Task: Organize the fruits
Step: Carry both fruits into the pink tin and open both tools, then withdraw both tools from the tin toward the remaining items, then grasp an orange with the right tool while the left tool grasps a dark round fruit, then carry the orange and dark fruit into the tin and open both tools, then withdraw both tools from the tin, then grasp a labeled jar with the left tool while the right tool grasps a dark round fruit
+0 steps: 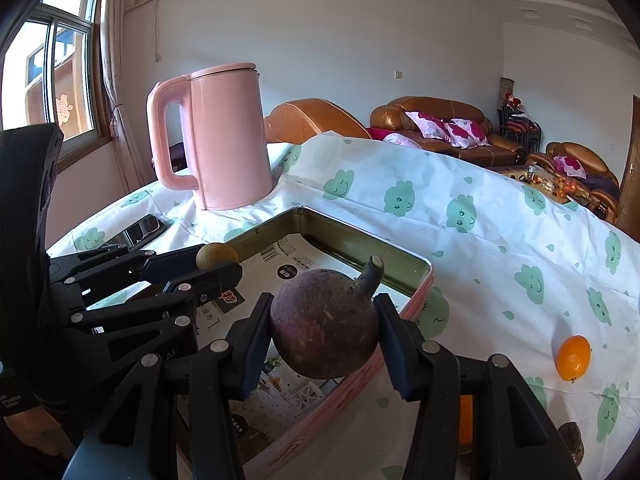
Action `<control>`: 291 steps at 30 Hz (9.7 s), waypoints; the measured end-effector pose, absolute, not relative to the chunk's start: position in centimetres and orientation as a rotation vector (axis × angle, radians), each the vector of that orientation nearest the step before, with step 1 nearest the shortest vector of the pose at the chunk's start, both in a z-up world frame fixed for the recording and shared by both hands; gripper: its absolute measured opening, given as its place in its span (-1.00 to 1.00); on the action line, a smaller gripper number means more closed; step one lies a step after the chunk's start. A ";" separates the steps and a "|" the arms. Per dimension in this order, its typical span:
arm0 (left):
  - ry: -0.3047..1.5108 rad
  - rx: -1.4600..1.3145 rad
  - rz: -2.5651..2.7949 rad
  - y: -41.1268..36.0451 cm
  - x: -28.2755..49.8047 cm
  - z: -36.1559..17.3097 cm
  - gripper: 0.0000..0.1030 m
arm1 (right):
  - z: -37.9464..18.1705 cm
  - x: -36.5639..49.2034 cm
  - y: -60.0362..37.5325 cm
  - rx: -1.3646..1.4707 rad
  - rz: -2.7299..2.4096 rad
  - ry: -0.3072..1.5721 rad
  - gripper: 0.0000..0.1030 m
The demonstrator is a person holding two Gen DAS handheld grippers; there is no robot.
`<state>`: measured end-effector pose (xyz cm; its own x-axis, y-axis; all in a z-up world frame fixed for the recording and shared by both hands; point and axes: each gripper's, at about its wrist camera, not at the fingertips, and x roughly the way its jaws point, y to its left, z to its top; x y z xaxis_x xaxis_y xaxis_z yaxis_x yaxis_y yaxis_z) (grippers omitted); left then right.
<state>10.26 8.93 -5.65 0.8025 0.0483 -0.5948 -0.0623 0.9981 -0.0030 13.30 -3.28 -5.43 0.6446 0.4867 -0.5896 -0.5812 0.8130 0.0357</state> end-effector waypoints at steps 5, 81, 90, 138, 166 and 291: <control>0.653 -0.011 0.059 8.9 10.5 -5.8 -0.46 | -5.8 13.3 -3.0 -0.177 0.610 0.630 0.01; 0.639 0.107 -0.225 -6.9 4.9 -5.6 0.62 | -7.4 6.4 -21.4 -0.025 0.376 0.684 -0.27; 0.757 0.122 -0.309 -8.9 6.8 -7.1 0.43 | -6.9 6.3 -23.4 0.038 0.300 0.647 -0.26; 0.527 0.003 -0.303 -6.5 4.0 -5.6 -0.22 | -6.0 2.7 -21.5 -0.097 0.364 0.445 -0.26; 0.465 -0.017 -0.095 1.4 4.5 -1.5 -0.22 | 1.7 5.7 -15.1 -0.110 0.543 0.414 -0.26; 0.720 -0.048 -0.331 -6.5 10.2 -6.4 -0.36 | -8.5 15.3 -22.8 0.159 0.335 0.863 -0.21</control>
